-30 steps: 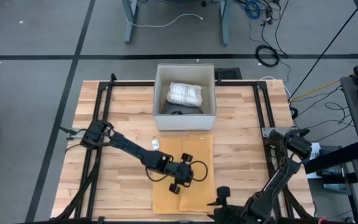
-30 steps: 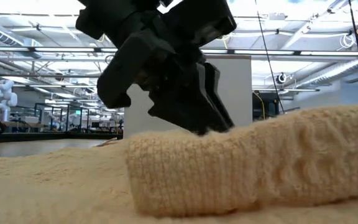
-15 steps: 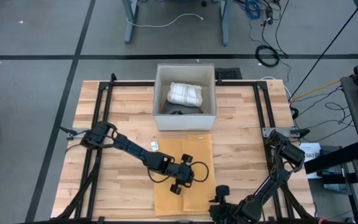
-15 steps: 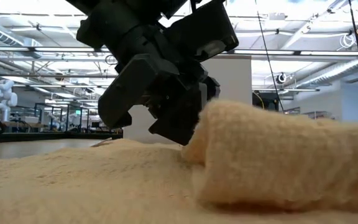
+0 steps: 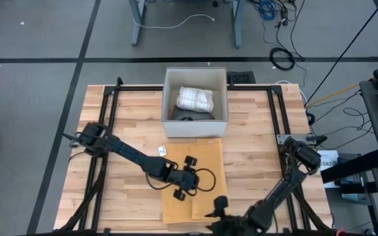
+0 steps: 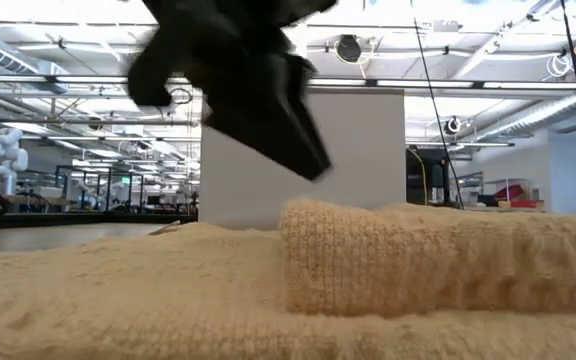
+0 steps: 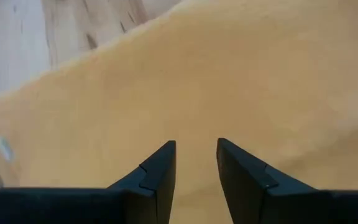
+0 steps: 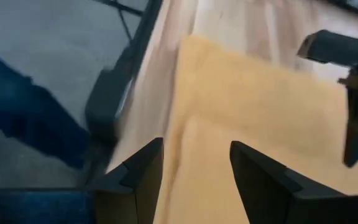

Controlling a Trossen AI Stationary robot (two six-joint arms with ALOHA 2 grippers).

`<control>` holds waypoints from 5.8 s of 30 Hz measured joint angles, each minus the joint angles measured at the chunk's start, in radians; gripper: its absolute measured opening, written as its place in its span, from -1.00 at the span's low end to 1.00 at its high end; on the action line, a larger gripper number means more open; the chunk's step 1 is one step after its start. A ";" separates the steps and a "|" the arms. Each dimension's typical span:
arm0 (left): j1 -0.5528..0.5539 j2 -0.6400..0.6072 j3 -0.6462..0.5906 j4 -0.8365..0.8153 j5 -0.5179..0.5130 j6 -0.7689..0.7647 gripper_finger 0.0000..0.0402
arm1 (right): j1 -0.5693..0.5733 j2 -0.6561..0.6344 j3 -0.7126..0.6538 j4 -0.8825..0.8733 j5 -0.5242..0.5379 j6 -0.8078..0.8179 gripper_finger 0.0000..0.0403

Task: Fold towel
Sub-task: Fold the orange towel

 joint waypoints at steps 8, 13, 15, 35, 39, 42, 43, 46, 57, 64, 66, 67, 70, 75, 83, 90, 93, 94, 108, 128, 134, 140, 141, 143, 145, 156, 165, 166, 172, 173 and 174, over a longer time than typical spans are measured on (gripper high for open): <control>-0.136 -0.083 0.001 -0.295 0.042 -0.186 -0.38 | -0.070 0.001 0.000 -0.076 -0.011 -0.011 -0.13; -0.267 -0.084 0.001 -0.366 0.093 -0.305 -0.38 | -0.094 0.007 0.000 -0.089 -0.049 -0.011 -0.13; -0.314 -0.085 0.001 -0.354 0.094 -0.358 -0.38 | -0.101 0.007 0.000 -0.105 -0.048 0.002 -0.13; -0.494 0.062 0.001 -0.107 -0.100 -0.475 -0.38 | -0.121 0.008 -0.015 -0.182 -0.047 0.146 -0.13; -0.497 0.062 0.001 -0.103 -0.102 -0.497 -0.38 | -0.122 0.008 -0.015 -0.181 -0.046 0.151 -0.13; -0.498 0.075 0.002 -0.096 -0.105 -0.501 -0.38 | -0.122 0.008 -0.016 -0.182 -0.045 0.154 -0.13; -0.498 0.085 0.002 -0.096 -0.107 -0.501 -0.38 | -0.125 0.008 -0.023 -0.173 -0.045 0.159 -0.13; -0.499 0.120 0.005 -0.092 -0.110 -0.511 -0.38 | -0.134 0.009 -0.058 -0.158 -0.042 0.180 -0.13; -0.488 0.145 0.005 -0.108 -0.259 -0.537 -0.55 | -0.137 0.010 -0.133 -0.049 -0.058 0.190 -0.29; -0.488 0.137 0.002 -0.152 -0.301 -0.466 -0.96 | -0.135 0.010 -0.133 -0.033 -0.078 0.187 -0.78; -0.493 0.131 0.001 -0.169 -0.340 -0.458 -0.98 | -0.134 0.010 -0.133 -0.023 -0.083 0.173 -0.89; -0.496 0.128 0.001 -0.178 -0.364 -0.447 -0.98 | -0.134 0.013 -0.133 -0.009 -0.089 0.164 -0.93; -0.501 0.123 0.032 -0.205 -0.423 -0.425 -0.99 | -0.133 0.032 -0.133 0.034 -0.104 0.135 -0.99; -0.503 0.121 0.090 -0.299 -0.464 -0.405 -0.99 | -0.136 0.079 -0.132 0.059 -0.125 0.143 -0.97; -0.501 0.120 0.202 -0.353 -0.577 -0.245 -0.99 | -0.136 0.102 -0.130 0.121 -0.135 0.133 -0.99; -0.435 0.119 0.244 -0.253 -0.602 -0.039 -1.00 | -0.137 0.103 -0.131 0.142 -0.146 0.109 -0.99; -0.406 0.119 0.245 -0.164 -0.523 0.052 -1.00 | -0.137 0.103 -0.131 0.142 -0.146 0.109 -0.99; -0.399 0.119 0.245 -0.135 -0.495 0.079 -1.00 | -0.137 0.103 -0.131 0.142 -0.147 0.109 -0.99; -0.315 0.204 0.224 0.235 -0.197 0.277 -1.00 | -0.143 0.106 -0.133 0.168 -0.131 0.105 -0.99; -0.308 0.247 0.224 0.342 -0.138 0.330 -1.00 | -0.097 -0.045 -0.134 0.073 -0.156 0.055 -0.99; -0.308 0.247 0.224 0.342 -0.143 0.342 -1.00 | -0.043 -0.077 -0.133 -0.059 -0.188 0.188 -0.99; -0.301 0.247 0.224 0.368 -0.143 0.371 -1.00 | -0.001 -0.055 -0.133 -0.084 -0.183 0.304 -0.99; -0.298 0.247 0.224 0.380 -0.143 0.373 -1.00 | -0.001 -0.047 -0.133 -0.083 -0.184 0.313 -0.99; -0.291 0.247 0.224 0.402 -0.143 0.382 -1.00 | -0.006 -0.025 -0.133 -0.074 -0.185 0.323 -0.99; -0.284 0.246 0.224 0.414 -0.143 0.394 -1.00 | -0.013 0.000 -0.133 -0.062 -0.193 0.323 -0.99; -0.234 0.246 0.224 0.459 -0.036 0.391 -1.00 | -0.037 0.071 -0.131 0.046 -0.172 0.292 -0.99; -0.183 0.333 0.225 0.535 0.067 0.383 -1.00 | -0.037 0.073 -0.132 0.054 -0.153 0.288 -0.99; -0.180 0.345 0.224 0.546 0.079 0.383 -1.00 | -0.036 0.073 -0.132 0.053 -0.150 0.285 -0.99; -0.174 0.362 0.225 0.582 0.097 0.380 -1.00 | -0.036 0.074 -0.132 0.054 -0.150 0.275 -0.99; -0.173 0.362 0.225 0.586 0.098 0.381 -1.00 | -0.037 0.074 -0.132 0.054 -0.153 0.270 -0.99; -0.172 0.363 0.225 0.592 0.102 0.385 -1.00 | -0.037 0.074 -0.132 0.054 -0.152 0.266 -0.99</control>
